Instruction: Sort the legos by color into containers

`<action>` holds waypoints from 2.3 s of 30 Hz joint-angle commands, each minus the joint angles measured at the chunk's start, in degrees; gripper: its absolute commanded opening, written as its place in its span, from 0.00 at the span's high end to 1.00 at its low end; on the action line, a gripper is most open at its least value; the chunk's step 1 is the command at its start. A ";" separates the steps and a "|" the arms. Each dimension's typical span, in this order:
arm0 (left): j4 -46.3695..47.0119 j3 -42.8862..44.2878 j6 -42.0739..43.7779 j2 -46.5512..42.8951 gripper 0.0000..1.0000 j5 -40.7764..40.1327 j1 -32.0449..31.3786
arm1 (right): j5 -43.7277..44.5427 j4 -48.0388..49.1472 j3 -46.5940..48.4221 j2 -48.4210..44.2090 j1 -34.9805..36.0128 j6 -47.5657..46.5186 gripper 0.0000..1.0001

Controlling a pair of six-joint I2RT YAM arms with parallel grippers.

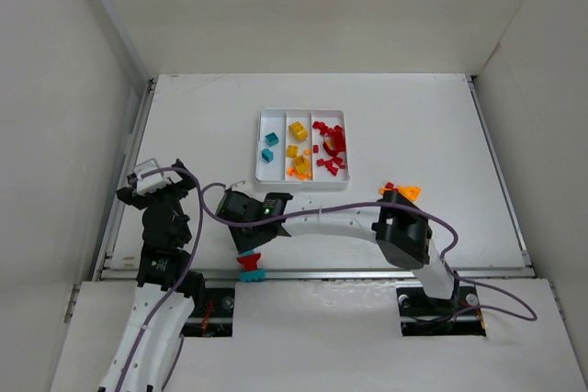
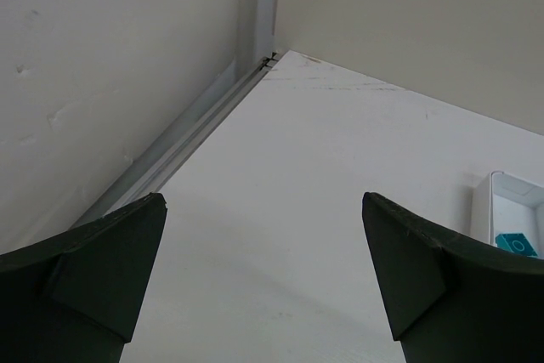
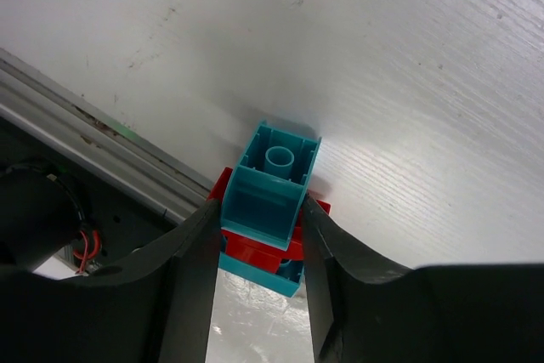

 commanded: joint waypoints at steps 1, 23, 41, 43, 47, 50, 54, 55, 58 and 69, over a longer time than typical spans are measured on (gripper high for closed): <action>1.58 -0.35 0.58 -0.22 0.01 2.61 0.09 | -2.18 0.02 2.58 1.55 -0.60 -2.68 0.99; -9.57 5.35 8.30 -2.24 0.05 75.06 0.09 | 12.32 20.05 -15.17 -33.60 -15.73 -23.33 1.00; -4.22 10.54 3.40 14.55 0.00 86.12 -0.43 | 4.32 25.86 -17.81 -35.10 -15.20 -20.00 1.00; -4.74 11.86 -0.53 16.47 0.00 82.26 -1.04 | 3.80 27.35 -17.81 -34.57 -14.06 -19.39 1.00; -3.18 12.48 -6.25 17.71 0.00 77.67 -1.05 | 3.80 27.97 -17.20 -33.52 -12.56 -18.85 1.00; -2.64 13.00 -9.17 17.71 0.00 76.53 -1.05 | 4.32 27.97 -16.67 -32.99 -11.95 -18.24 1.00; -3.95 13.62 -10.23 17.71 0.00 74.77 -1.05 | 4.32 27.97 -16.14 -32.46 -11.43 -17.62 1.00; -4.57 13.62 -9.62 17.71 0.02 74.77 -1.05 | 4.32 27.97 -16.14 -32.46 -11.42 -17.62 1.00; -4.57 13.62 -9.62 18.24 0.20 75.29 -1.05 | 3.71 28.50 -16.14 -31.94 -11.42 -17.10 1.00; -5.63 12.48 -9.09 18.86 0.62 79.52 -1.05 | 3.18 29.02 -15.08 -31.41 -11.42 -16.57 1.00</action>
